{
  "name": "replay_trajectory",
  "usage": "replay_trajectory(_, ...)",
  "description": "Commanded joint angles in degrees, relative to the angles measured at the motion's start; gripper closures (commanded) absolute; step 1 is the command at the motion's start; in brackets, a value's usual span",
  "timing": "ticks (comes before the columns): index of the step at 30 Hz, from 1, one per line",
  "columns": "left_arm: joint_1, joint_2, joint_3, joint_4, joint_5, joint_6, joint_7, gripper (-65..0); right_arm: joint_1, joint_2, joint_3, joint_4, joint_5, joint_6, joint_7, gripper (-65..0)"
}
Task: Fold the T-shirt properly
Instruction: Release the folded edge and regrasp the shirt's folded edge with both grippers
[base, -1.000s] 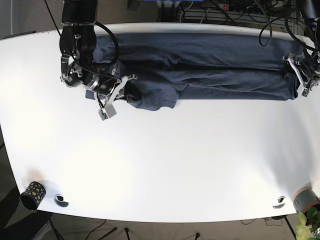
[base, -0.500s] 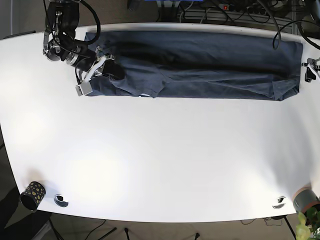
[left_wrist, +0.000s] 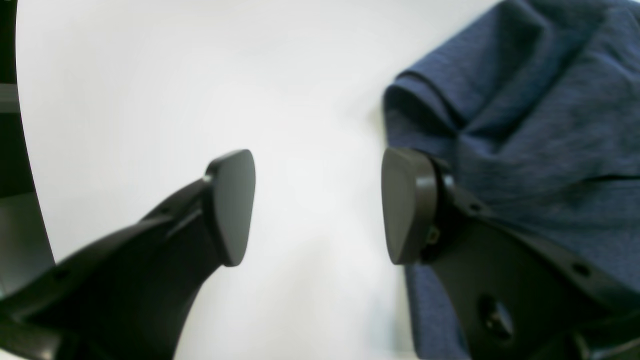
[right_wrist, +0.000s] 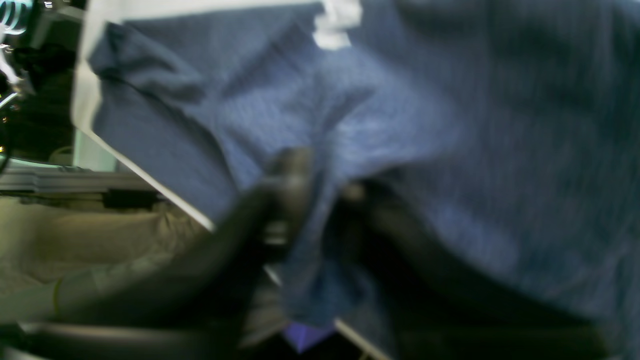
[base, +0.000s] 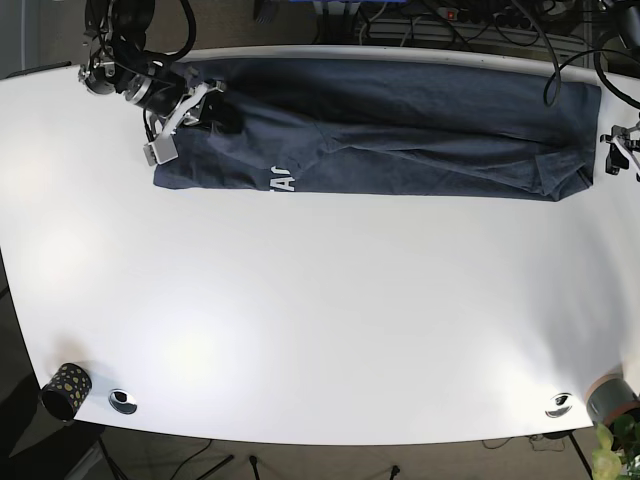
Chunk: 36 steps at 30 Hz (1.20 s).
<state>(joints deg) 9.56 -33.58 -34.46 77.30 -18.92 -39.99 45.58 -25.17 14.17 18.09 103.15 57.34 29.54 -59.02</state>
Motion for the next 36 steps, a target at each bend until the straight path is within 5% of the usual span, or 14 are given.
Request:
replay_trajectory(1,-0.46,-0.57,-0.49,1.52,-0.73,-0.01,-0.62,-37.1,-0.99,0.55,0.33,1.07,1.52,0.31,0.61,-27.1)
replay_trajectory(5,-0.2,2.07,-0.31,5.38,-4.69,-0.01,-0.53,-37.1,-3.62,0.55,3.06,2.91,1.69,0.75,0.61,-43.3)
replay_trajectory(15,-3.98,12.09,5.67,13.21,-9.79,-0.01,9.32,-37.1,-1.43,0.02,1.21,7.84,1.34,0.75,0.61,-42.3)
replay_trajectory(24,-3.72,16.92,12.52,15.76,-9.61,-0.01,11.52,-37.1,6.93,0.02,-9.87,-7.46,1.25,0.66,0.69,-42.3)
replay_trajectory(36,-1.96,14.64,9.71,15.14,3.14,-0.01,12.22,-37.1,11.32,1.43,-16.64,-18.98,1.16,0.66,5.09,-42.3)
